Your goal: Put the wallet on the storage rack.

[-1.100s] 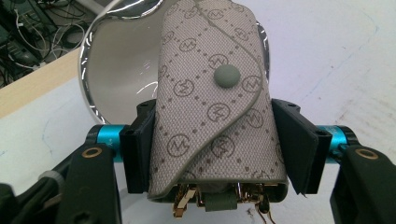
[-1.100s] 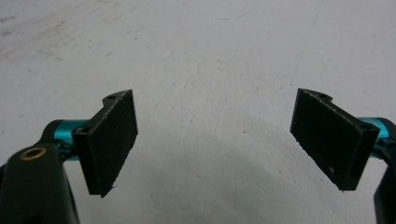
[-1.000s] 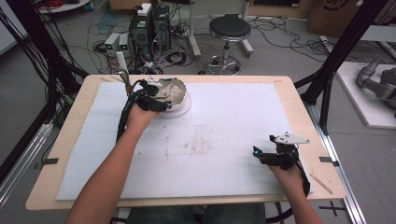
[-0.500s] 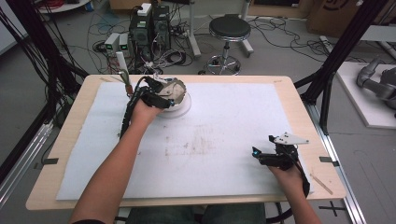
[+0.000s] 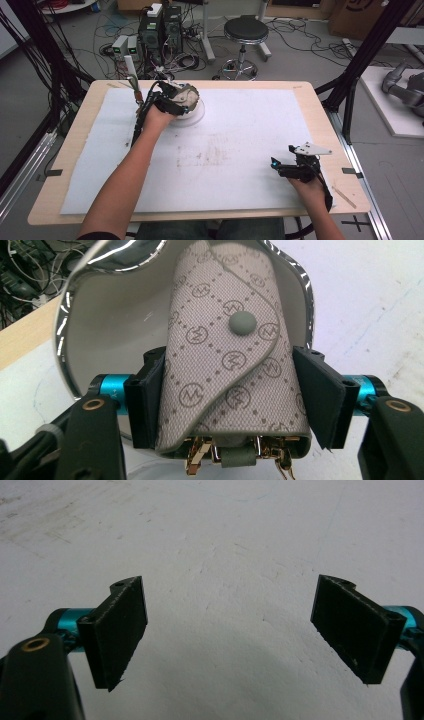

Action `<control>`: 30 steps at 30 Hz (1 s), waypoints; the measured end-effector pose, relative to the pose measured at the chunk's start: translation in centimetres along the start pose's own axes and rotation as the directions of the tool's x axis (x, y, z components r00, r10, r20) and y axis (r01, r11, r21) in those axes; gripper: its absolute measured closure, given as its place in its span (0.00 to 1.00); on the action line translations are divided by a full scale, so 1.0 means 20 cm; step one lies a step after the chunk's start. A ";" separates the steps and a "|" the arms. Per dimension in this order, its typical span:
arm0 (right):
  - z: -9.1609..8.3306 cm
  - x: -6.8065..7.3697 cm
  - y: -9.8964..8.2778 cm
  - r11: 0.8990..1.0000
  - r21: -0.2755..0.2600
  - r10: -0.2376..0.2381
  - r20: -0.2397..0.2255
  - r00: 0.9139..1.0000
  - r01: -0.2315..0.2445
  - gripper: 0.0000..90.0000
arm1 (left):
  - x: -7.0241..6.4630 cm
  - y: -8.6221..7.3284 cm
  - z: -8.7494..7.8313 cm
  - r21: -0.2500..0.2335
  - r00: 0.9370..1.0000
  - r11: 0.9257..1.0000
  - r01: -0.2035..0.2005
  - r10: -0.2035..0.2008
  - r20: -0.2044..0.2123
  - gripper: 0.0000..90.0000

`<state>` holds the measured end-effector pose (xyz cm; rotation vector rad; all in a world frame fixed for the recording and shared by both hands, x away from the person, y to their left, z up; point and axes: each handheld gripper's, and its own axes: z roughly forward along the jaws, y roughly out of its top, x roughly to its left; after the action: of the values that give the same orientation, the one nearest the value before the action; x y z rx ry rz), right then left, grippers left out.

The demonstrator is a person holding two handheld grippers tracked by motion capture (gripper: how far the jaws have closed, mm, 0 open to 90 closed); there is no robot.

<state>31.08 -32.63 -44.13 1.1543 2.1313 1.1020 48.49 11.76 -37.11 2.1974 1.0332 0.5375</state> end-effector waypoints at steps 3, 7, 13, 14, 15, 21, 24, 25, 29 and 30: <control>0.00 0.00 0.00 1.000 0.000 -0.003 -0.001 1.000 0.003 0.17 | 0.00 0.01 -0.01 -0.011 1.000 1.000 -0.003 0.003 -0.019 0.34; 0.00 0.01 0.00 1.000 -0.001 -0.004 -0.005 1.000 0.004 0.17 | 0.01 0.01 -0.03 -0.032 1.000 0.999 -0.003 0.002 -0.029 0.30; 0.01 0.01 0.00 1.000 0.000 -0.006 -0.004 1.000 0.006 0.17 | 0.03 0.01 -0.08 -0.078 1.000 0.997 0.027 -0.029 -0.013 0.25; 0.01 0.01 0.01 1.000 0.001 -0.005 -0.007 1.000 0.005 0.17 | 0.03 0.01 -0.09 -0.086 0.999 0.996 0.036 -0.037 -0.007 0.25; 0.01 0.01 0.01 1.000 0.001 -0.006 -0.008 1.000 0.006 0.17 | 0.03 0.01 -0.10 -0.093 0.999 0.995 0.037 -0.037 -0.004 0.23; 0.01 0.02 0.01 1.000 0.002 -0.007 -0.010 1.000 0.007 0.17 | 0.03 0.01 -0.16 -0.131 0.999 0.990 0.048 -0.045 0.030 0.20; 0.01 0.02 0.01 1.000 0.000 -0.011 -0.009 1.000 0.011 0.17 | 0.02 0.01 -0.19 -0.156 0.998 0.987 0.047 -0.041 0.042 0.19; 0.02 0.02 0.01 1.000 0.002 -0.011 -0.011 1.000 0.011 0.17 | 0.02 0.01 -0.20 -0.169 0.998 0.985 0.046 -0.039 0.047 0.19; 0.02 0.02 0.01 1.000 0.000 -0.012 -0.013 1.000 0.012 0.17 | 0.01 0.00 -0.25 -0.203 0.997 0.978 0.047 -0.035 0.062 0.19; 0.02 0.03 0.02 1.000 -0.001 -0.012 -0.015 1.000 0.012 0.17 | 0.00 0.00 -0.26 -0.209 0.997 0.977 0.047 -0.034 0.065 0.19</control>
<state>31.20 -31.94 -44.08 1.1349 2.1455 1.1099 45.39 13.80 -33.39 1.9908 0.9419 0.5320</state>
